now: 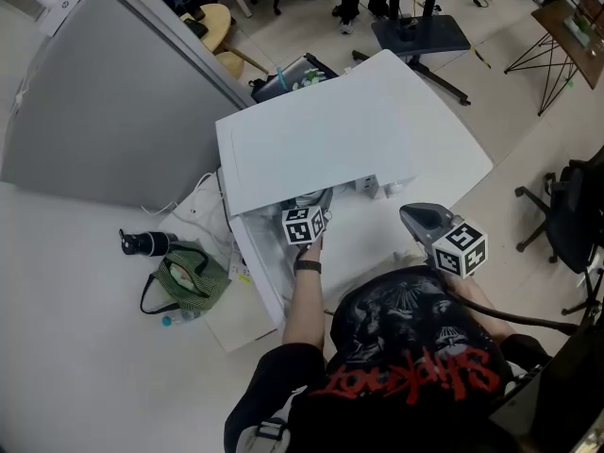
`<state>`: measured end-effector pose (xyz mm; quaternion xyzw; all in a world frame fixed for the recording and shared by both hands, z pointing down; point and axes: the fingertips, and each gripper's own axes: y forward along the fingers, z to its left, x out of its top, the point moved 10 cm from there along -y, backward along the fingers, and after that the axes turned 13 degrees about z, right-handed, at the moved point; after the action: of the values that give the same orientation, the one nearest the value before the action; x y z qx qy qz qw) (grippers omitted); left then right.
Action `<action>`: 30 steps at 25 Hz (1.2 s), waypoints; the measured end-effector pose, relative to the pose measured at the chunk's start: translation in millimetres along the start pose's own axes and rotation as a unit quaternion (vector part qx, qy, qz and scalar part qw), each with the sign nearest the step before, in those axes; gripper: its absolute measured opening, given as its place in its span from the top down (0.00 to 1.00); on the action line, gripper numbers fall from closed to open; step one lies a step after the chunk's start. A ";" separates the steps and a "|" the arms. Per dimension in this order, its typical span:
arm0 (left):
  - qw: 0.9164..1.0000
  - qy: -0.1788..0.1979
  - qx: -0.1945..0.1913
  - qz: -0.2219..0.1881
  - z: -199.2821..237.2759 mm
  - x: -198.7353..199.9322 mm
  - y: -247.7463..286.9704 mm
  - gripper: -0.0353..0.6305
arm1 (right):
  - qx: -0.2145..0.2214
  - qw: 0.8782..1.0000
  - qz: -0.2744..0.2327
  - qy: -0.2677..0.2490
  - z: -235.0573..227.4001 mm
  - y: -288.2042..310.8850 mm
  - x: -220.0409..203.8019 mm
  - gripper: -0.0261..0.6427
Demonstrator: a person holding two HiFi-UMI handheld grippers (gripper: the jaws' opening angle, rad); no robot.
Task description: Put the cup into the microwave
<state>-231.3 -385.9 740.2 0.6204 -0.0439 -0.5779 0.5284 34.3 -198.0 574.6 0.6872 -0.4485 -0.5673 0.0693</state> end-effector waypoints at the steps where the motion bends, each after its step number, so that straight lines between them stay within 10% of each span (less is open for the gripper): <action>1: 1.000 -0.004 0.001 0.000 -1.2 -1.9 -2.2 0.27 | 0.003 1.000 0.000 0.000 0.4 -0.4 -0.9 0.96; 22: 0.995 -0.091 0.030 -0.004 -39.3 -72.8 -53.6 0.27 | 0.078 0.996 0.021 -0.034 4.3 4.2 -11.6 0.96; 30: 0.996 -0.081 -0.047 -0.012 -78.7 -83.1 -66.0 0.28 | 0.111 0.992 0.034 -0.055 5.0 11.2 -10.6 0.96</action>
<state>-235.1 -254.0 731.5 0.5462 -0.0516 -0.6341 0.5448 24.5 -195.1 587.2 0.6431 -0.5346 -0.5482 -0.0127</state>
